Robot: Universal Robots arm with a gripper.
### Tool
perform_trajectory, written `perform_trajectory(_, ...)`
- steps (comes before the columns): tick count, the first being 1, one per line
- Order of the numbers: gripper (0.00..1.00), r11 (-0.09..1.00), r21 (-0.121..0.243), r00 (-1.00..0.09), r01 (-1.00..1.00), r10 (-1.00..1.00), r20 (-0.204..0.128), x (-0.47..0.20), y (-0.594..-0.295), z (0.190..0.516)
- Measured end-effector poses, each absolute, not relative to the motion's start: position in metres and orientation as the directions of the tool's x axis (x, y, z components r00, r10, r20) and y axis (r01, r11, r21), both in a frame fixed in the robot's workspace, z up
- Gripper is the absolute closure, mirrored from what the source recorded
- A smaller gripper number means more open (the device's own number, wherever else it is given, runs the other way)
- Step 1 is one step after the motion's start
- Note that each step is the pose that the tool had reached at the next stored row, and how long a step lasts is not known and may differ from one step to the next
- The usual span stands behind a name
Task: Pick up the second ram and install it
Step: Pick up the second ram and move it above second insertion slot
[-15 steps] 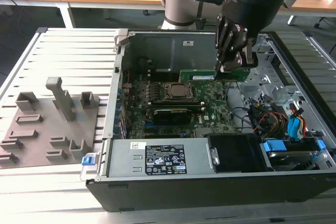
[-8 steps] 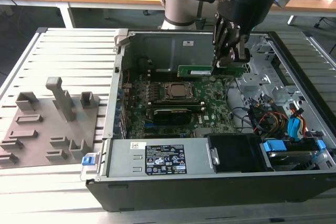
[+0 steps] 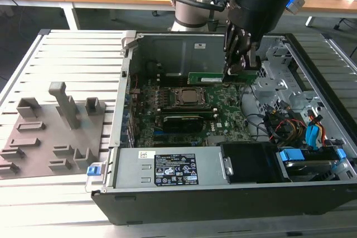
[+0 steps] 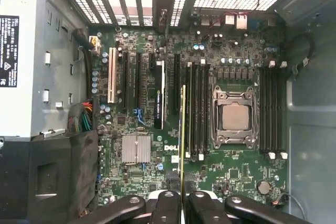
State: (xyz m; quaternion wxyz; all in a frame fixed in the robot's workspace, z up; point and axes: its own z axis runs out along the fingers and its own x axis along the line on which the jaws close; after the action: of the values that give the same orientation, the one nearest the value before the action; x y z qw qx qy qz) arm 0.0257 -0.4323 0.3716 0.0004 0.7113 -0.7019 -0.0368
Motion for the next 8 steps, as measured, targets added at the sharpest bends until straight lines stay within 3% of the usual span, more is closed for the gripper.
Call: perform_trajectory(8, 0.86, -0.015, 0.052, 0.012, -0.999, -0.999, -0.052, 0.0257, -0.4322, 0.3592)
